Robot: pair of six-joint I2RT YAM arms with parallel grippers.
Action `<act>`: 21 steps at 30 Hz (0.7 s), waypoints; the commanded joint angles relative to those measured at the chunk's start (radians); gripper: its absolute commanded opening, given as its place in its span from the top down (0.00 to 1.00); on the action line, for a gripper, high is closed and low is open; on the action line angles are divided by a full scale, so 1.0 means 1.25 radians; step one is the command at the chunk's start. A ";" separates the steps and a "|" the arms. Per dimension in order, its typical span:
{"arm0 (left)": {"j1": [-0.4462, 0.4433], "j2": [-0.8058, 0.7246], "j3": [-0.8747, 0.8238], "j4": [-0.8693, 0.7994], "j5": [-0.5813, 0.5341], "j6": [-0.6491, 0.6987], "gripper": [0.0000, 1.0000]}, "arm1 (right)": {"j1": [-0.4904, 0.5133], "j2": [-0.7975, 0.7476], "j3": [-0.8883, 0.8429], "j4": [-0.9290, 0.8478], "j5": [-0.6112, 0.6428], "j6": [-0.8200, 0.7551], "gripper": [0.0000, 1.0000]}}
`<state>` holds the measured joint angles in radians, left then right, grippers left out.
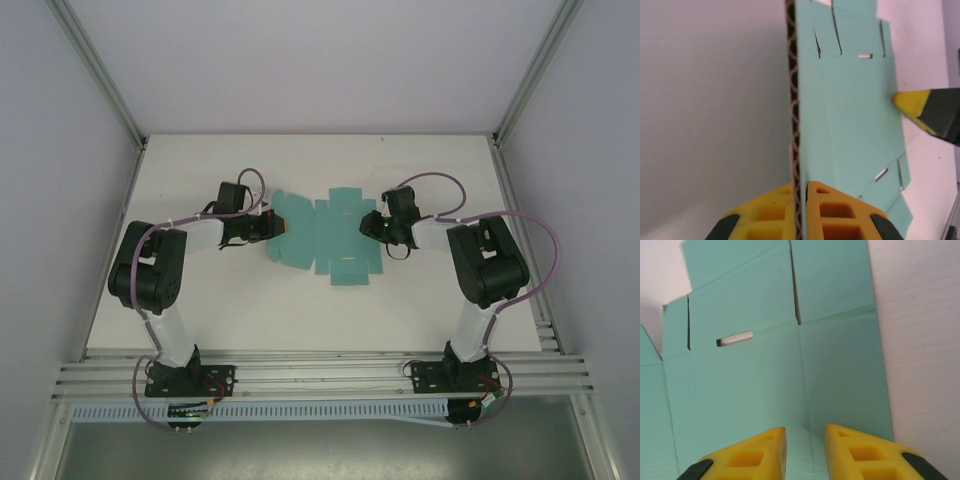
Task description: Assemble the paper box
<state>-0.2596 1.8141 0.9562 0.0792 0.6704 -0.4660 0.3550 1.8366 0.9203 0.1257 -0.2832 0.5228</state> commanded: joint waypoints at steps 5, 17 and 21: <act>-0.005 -0.157 -0.067 0.160 0.075 -0.010 1.00 | -0.031 -0.173 -0.009 -0.073 -0.056 -0.107 0.44; -0.005 -0.384 -0.142 0.357 0.226 -0.133 1.00 | -0.242 -0.468 -0.137 -0.001 -0.413 -0.171 0.32; -0.005 -0.439 -0.165 0.378 0.238 -0.154 1.00 | -0.260 -0.491 -0.178 0.088 -0.533 -0.114 0.39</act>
<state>-0.2668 1.3125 0.7773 0.4599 0.9081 -0.6098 0.0360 1.2552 0.7322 0.1349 -0.7773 0.3496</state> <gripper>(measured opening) 0.059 0.614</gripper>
